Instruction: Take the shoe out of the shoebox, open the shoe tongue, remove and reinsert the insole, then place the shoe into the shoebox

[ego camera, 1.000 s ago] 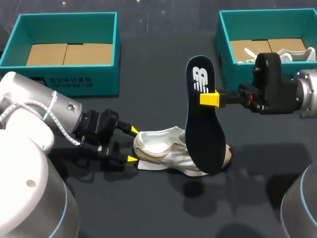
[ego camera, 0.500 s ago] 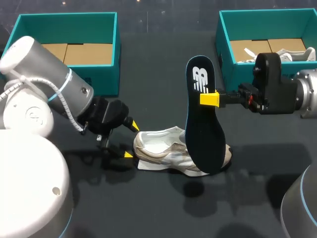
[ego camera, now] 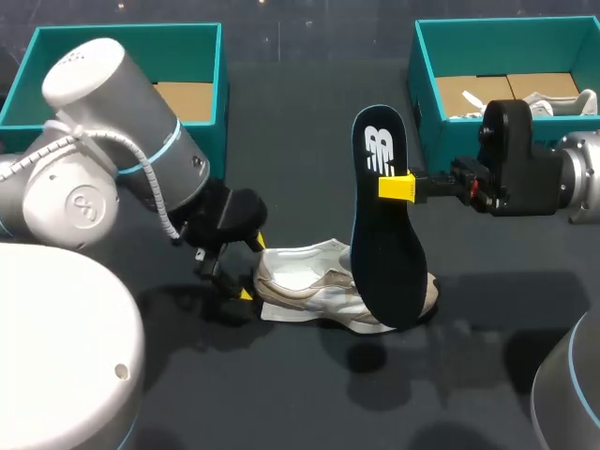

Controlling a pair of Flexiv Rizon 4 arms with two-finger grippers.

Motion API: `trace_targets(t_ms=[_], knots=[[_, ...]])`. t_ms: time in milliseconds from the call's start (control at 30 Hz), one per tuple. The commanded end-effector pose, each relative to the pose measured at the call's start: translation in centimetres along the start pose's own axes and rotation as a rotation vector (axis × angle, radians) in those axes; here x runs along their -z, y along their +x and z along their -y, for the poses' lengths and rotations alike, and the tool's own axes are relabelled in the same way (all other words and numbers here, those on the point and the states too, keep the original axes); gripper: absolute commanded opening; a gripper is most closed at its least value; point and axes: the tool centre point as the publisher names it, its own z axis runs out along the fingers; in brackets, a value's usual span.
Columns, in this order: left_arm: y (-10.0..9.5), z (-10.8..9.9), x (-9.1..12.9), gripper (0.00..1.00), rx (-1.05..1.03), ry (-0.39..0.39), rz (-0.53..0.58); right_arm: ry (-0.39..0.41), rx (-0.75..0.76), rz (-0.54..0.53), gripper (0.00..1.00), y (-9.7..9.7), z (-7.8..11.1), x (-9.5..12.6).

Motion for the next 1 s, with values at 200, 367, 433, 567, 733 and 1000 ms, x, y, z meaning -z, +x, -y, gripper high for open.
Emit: trace_targets(t_ms=[200,367,433,567,733,1000], knots=[[-0.9,0.7,0.1,1.0,0.009,-0.164,-0.018,-0.001,-0.001,0.004,0.0,0.1,0.1,-0.1],[-0.9,0.7,0.1,1.0,0.009,-0.164,-0.018,-0.001,-0.001,0.004,0.0,0.1,0.1,-0.1],[-1.0,0.8,0.0,1.0,-0.003,-0.174,-0.013,-0.001,-0.001,0.004,0.0,0.1,0.1,-0.1],[-1.2,1.4,-0.3,1.0,-0.013,-0.216,-0.004,-0.001,-0.001,0.004,0.0,0.1,0.1,-0.1],[-1.6,2.0,-1.0,1.0,-0.01,-0.241,0.006,-0.001,-0.001,0.004,0.0,0.1,0.1,-0.1],[-2.1,2.4,-1.8,1.0,0.006,-0.268,0.005,-0.001,-0.001,0.004,0.0,0.1,0.1,-0.1]])
